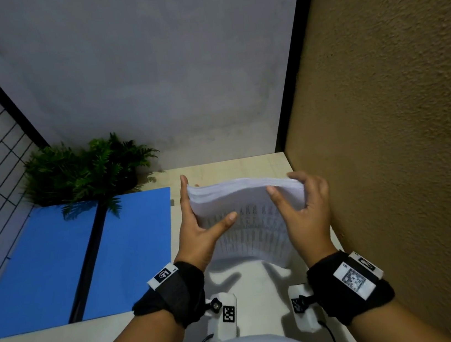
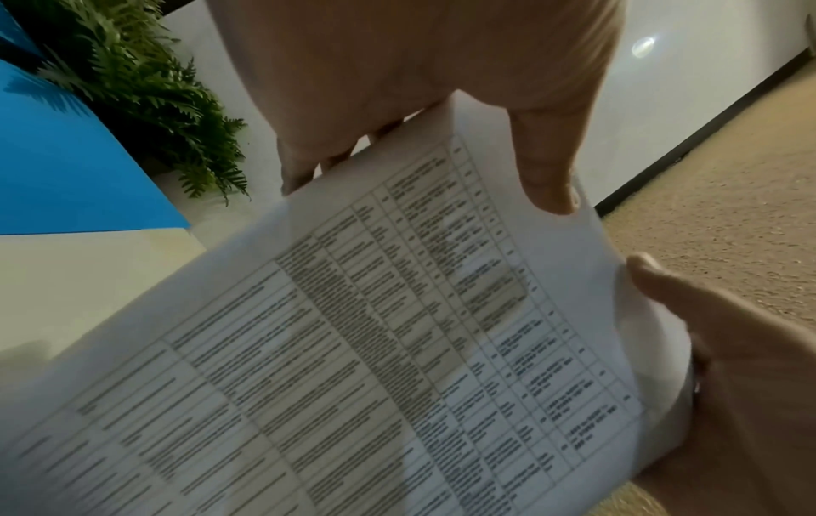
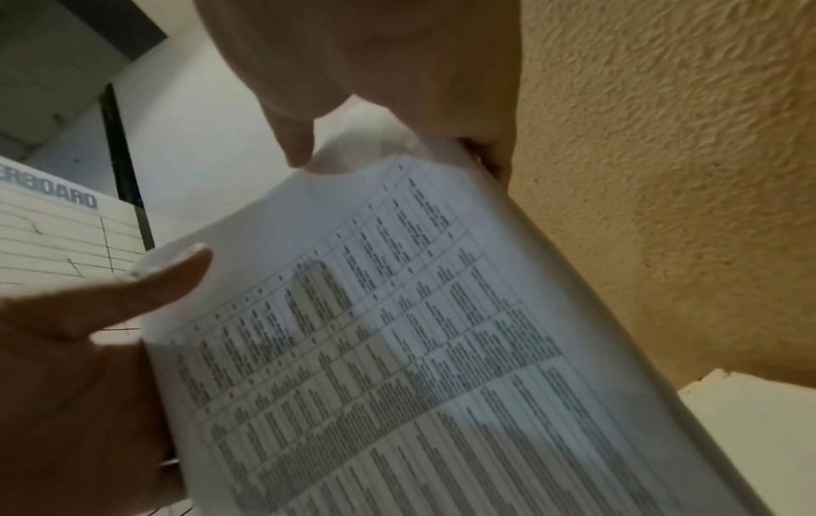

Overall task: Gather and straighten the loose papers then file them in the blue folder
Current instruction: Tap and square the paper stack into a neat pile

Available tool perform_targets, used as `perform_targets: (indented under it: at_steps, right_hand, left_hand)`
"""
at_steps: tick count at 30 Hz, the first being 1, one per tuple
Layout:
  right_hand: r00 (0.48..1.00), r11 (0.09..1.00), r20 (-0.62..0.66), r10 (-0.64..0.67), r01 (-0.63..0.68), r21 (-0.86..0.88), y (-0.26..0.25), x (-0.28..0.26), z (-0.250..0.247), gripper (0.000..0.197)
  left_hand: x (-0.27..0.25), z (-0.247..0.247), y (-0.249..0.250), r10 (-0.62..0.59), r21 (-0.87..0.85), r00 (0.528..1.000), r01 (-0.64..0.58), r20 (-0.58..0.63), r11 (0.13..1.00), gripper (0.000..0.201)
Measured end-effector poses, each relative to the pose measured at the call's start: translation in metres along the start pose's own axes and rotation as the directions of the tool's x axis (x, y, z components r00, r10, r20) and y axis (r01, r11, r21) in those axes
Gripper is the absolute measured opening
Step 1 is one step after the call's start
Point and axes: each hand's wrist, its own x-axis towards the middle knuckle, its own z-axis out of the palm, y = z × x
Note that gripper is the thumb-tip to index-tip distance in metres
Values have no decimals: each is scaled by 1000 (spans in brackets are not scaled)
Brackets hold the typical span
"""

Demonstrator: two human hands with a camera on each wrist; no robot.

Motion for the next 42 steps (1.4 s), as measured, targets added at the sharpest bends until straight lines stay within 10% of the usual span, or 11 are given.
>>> perform_targets:
  at_steps: [11, 18, 25, 33, 42]
  right_hand:
    - [985, 970, 66, 161, -171, 173, 3, 6, -2, 89]
    - [798, 785, 292, 527, -589, 192, 39, 7, 7, 51]
    - [849, 808, 263, 459, -522, 273, 41, 16, 2, 30]
    - [951, 904, 120, 283, -307, 298, 19, -6, -4, 99]
    - [978, 926, 135, 159, -195, 324, 1, -13, -6, 73]
  left_hand:
    - [9, -12, -51, -287, 30, 958, 287, 0, 957, 88]
    - [15, -11, -65, -375, 111, 926, 377, -33, 920, 55]
    - [18, -12, -34, -289, 123, 955, 295, -69, 948, 40]
    - [9, -3, 7, -102, -13, 994, 101, -29, 995, 73]
    - [6, 2, 18, 3, -62, 997, -8, -79, 998, 91]
